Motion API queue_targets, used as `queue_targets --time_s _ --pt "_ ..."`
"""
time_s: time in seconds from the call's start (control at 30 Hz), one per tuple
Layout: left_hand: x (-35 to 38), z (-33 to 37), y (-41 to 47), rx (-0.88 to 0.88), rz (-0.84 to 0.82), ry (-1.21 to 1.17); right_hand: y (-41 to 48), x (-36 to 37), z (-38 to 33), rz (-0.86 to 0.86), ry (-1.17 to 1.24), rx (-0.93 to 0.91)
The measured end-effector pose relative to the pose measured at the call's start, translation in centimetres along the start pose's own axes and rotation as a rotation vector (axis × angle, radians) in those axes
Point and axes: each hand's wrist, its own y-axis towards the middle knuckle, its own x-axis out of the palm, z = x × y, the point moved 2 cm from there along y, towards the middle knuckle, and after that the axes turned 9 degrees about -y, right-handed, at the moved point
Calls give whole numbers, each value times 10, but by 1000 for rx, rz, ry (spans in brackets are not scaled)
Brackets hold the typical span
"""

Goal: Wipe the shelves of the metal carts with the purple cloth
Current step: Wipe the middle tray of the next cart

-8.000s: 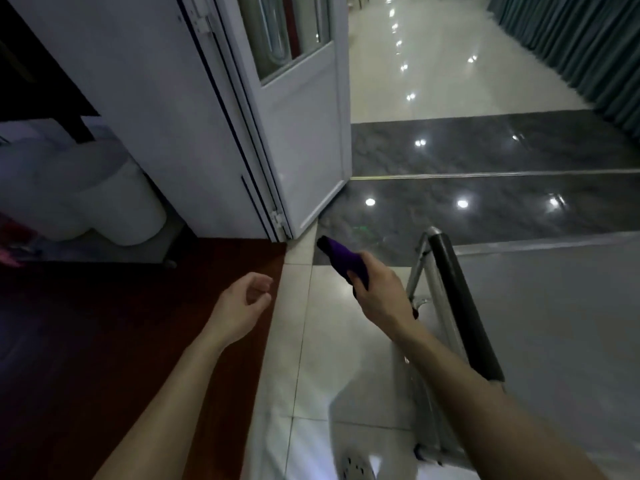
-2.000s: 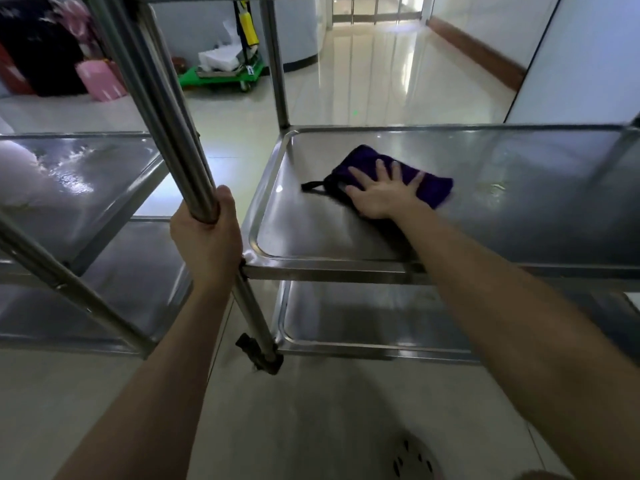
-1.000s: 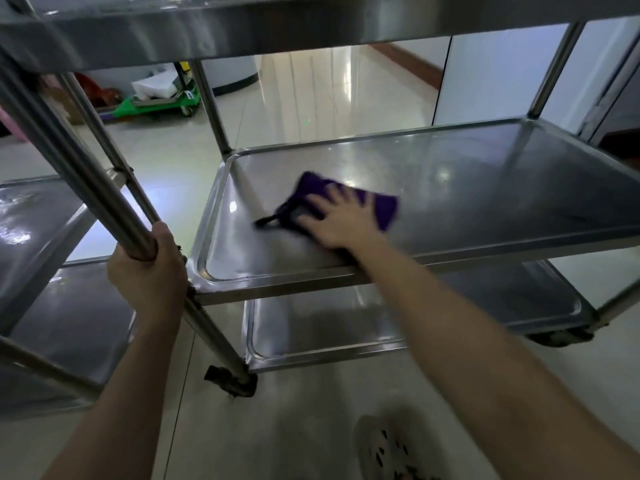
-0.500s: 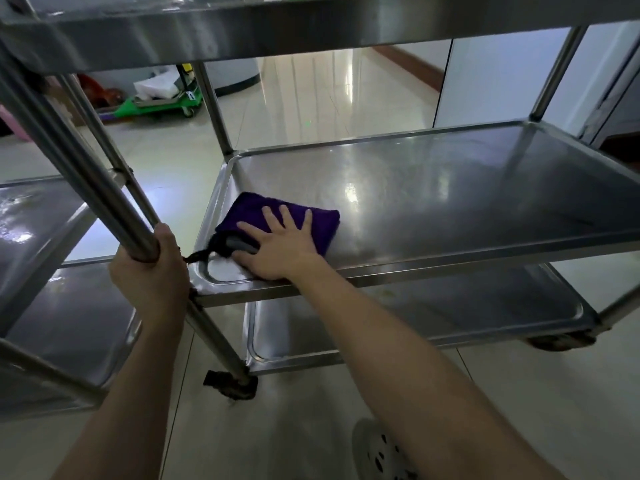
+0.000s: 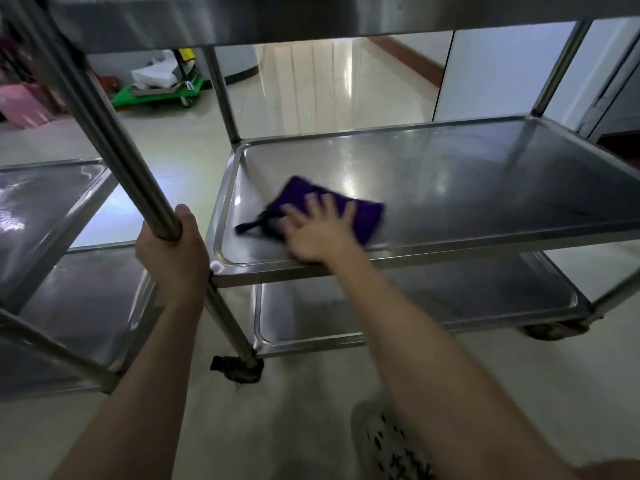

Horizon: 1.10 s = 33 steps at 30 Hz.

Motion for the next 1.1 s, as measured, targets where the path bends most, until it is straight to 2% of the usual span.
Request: queue_targets --time_s 0.07,0.1,0.2,0.27,0.4,0.5,0.63,0.77,0.9,1.0,1.1 --pt "-1 4 -2 28 -24 10 -14 9 -78 -38 -28 -233" --pt "-2 6 -2 49 -36 21 -20 11 -95 -49 -30 -302" --pt "-4 9 -3 36 -55 24 -31 8 -71 -42 3 -346" --pt "-3 9 -3 6 -51 27 -33 5 -20 -36 9 -272" --pt "-2 13 -5 -18 -46 28 -34 -5 118 -88 -12 78" --pt "-2 14 -7 -26 -49 21 -16 -10 158 -121 1 222" --pt "1 9 -6 -39 -66 1 47 -21 116 -77 -9 226" --pt "3 4 -6 1 -39 -17 97 -27 15 -82 -25 22" --pt "1 5 -7 69 -40 -17 75 -9 -68 -66 -48 -196" --pt "2 13 -11 55 -62 -35 36 5 -71 -55 -37 -277" --pt "1 17 -11 8 -81 -41 2 11 -39 -70 -29 -306"
